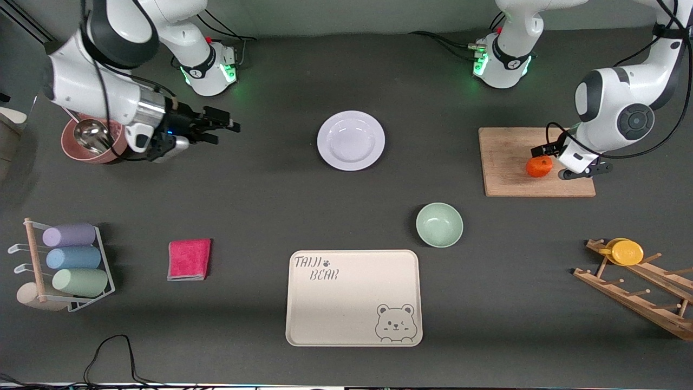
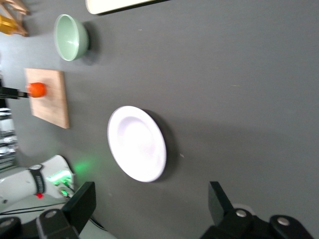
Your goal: Place orange and plate with both arms
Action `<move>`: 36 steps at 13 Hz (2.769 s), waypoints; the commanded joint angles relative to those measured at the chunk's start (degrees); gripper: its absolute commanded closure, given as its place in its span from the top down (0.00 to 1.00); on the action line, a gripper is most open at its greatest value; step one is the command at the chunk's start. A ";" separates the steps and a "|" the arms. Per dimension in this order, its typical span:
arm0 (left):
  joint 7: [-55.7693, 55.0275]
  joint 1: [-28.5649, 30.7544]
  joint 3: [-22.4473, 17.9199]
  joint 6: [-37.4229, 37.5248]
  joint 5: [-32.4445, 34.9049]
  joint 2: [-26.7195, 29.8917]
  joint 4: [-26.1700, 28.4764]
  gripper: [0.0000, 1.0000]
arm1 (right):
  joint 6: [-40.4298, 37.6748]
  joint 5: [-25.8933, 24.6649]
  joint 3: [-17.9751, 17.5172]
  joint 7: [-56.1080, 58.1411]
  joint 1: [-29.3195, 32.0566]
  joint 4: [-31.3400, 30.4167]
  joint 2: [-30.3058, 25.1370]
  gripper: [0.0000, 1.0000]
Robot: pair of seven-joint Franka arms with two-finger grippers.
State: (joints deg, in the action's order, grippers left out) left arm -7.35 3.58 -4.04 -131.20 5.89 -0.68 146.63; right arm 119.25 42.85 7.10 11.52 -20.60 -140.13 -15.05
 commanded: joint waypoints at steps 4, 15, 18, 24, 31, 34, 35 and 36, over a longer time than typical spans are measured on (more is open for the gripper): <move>-3.54 -2.00 -0.01 -6.33 -1.15 -4.06 0.41 1.00 | 4.50 26.71 0.37 28.06 -0.84 -7.42 9.05 1.00; -3.46 -2.88 0.08 -7.23 -1.50 -5.65 0.33 0.00 | -9.54 54.44 1.25 68.98 -0.84 -9.54 32.17 1.00; -3.37 -2.88 0.08 -7.05 -1.50 -5.65 0.33 0.00 | -13.95 54.89 2.83 71.71 -0.76 -9.54 36.84 1.00; -2.67 -3.06 0.17 6.52 -1.41 -2.31 -6.67 0.00 | -14.04 54.54 3.10 64.71 -0.84 -9.46 39.05 1.00; -2.75 -4.81 0.52 45.27 -1.67 4.19 -34.43 0.00 | -13.95 54.45 3.10 68.73 -0.84 -9.46 39.84 0.68; -4.41 -5.43 0.78 55.86 -8.33 4.72 -43.52 0.00 | -13.87 54.36 3.10 70.12 -0.84 -9.37 40.01 0.53; -6.95 -5.43 2.70 55.44 -10.36 5.59 -43.53 0.00 | -13.87 54.36 3.18 71.00 -0.84 -9.28 40.36 0.50; -10.63 -5.43 6.28 54.83 -11.07 5.60 -43.53 0.00 | -13.87 54.36 3.19 72.32 -0.76 -9.28 40.62 0.46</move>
State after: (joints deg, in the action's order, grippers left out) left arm -12.33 -1.19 -1.85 -76.86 -3.08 5.66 104.17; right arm 105.69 96.03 9.88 80.36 -21.14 -149.89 23.77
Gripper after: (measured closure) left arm 0.313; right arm 0.463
